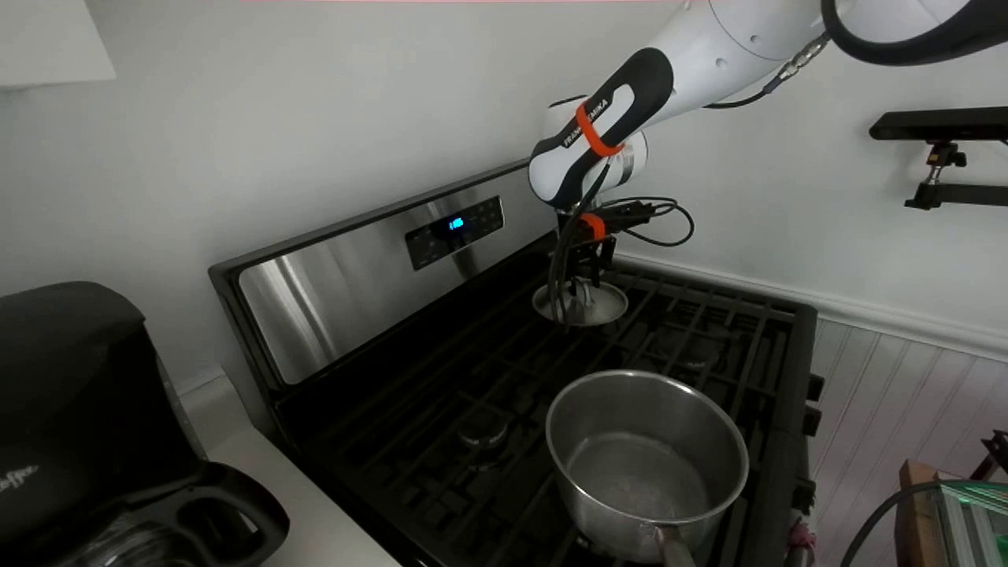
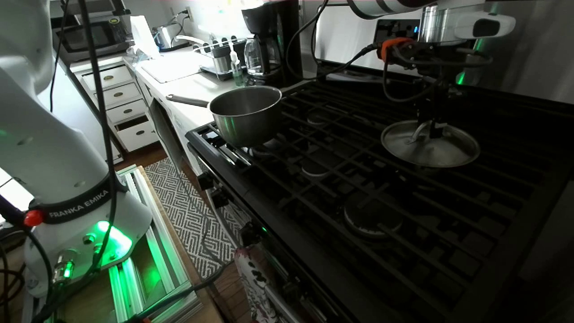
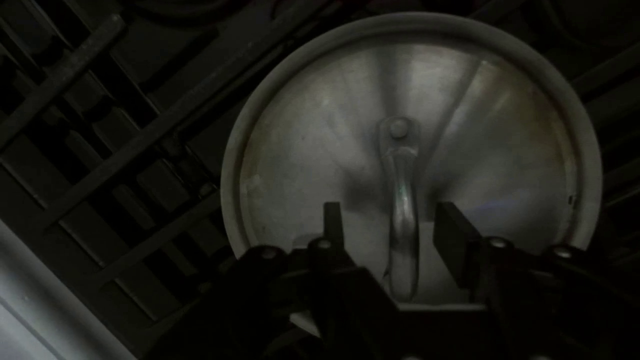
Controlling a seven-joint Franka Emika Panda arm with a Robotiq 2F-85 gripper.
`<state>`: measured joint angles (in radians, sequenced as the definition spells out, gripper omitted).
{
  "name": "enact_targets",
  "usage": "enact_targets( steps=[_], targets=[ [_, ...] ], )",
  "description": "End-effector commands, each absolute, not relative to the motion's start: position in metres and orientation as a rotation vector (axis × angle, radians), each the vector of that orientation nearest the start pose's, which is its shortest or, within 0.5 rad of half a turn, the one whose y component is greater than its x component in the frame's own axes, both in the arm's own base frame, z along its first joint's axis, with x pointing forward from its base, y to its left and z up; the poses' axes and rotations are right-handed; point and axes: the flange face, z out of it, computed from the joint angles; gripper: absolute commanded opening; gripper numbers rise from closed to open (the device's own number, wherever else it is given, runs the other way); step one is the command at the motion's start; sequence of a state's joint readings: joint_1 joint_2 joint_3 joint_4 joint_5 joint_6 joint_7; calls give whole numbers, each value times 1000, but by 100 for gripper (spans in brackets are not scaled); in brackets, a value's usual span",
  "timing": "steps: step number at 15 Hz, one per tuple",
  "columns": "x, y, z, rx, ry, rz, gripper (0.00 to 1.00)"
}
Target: Move the pot to the left, then put the lid on the pot
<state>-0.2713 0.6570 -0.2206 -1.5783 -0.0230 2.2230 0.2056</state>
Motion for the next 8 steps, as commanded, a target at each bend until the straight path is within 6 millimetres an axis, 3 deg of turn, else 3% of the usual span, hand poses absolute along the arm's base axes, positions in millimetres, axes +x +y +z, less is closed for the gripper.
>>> enact_targets(
  steps=[1, 4, 8],
  targets=[
    [632, -319, 261, -3110, 1011, 46, 20],
    [634, -321, 259, -3111, 1005, 48, 1],
    [635, -321, 254, -3112, 997, 62, 2]
  ],
)
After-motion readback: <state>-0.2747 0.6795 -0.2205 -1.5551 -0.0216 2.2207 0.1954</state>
